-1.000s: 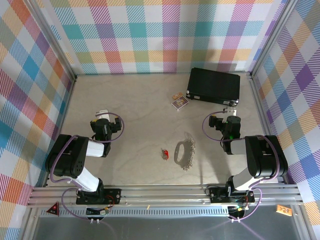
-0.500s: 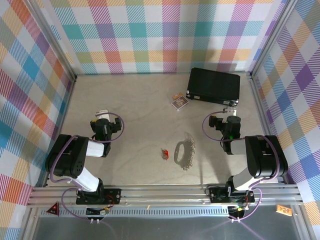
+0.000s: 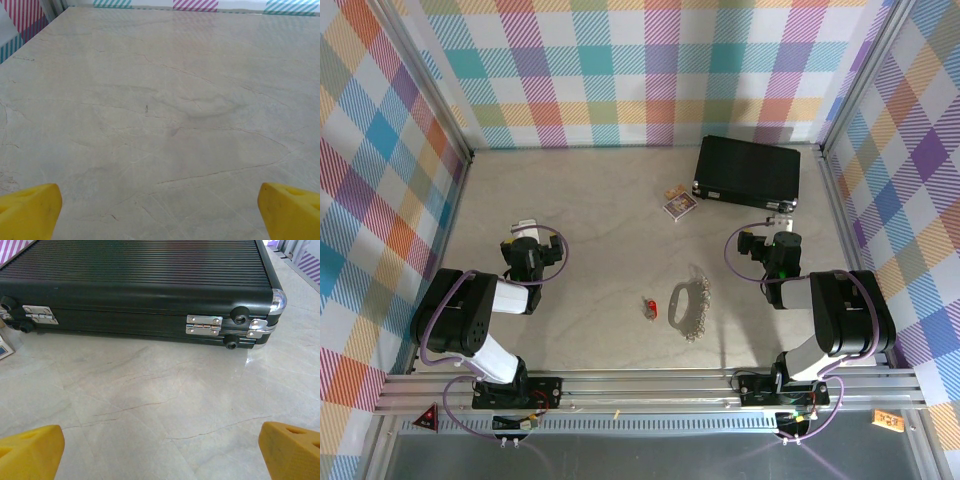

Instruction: Put the keys on the keyring

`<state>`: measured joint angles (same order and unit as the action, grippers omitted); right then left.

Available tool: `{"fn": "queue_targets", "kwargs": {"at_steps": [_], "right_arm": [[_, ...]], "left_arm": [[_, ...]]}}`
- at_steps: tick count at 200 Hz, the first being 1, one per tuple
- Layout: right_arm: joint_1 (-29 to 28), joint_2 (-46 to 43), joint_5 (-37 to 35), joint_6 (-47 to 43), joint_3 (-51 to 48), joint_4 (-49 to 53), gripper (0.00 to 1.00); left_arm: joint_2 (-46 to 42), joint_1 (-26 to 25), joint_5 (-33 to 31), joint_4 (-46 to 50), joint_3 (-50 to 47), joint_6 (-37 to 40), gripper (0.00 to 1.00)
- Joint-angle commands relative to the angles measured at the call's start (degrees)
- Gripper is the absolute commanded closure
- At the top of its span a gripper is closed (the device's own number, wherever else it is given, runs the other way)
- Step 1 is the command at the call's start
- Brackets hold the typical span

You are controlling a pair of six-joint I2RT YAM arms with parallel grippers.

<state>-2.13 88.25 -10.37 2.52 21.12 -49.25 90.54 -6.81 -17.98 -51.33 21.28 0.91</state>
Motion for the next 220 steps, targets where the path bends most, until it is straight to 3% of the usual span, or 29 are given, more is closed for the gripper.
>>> {"fn": "queue_targets", "kwargs": {"at_steps": [1,144,182,220], "right_arm": [[0.53,-0.27,0.7,0.73,0.85,-1.36,0.01],[0.32,-4.09,3.92,-0.9,1.92,3.34,0.01],[-0.81,-15.75,3.85,-0.84,4.23,20.36,0.01],[-1.29,-26.01,1.76,12.14,11.37,47.03,0.01]], "left_arm": [[0.26,0.35,0.79,-1.4,0.78,-0.38,0.0],[-2.28,0.36,4.11,1.06,1.14,0.76,0.0],[-10.0,0.23,4.2,11.64,3.04,0.7,0.0],[-23.18,-1.11,8.06,28.52,5.97,-2.52,0.0]]}}
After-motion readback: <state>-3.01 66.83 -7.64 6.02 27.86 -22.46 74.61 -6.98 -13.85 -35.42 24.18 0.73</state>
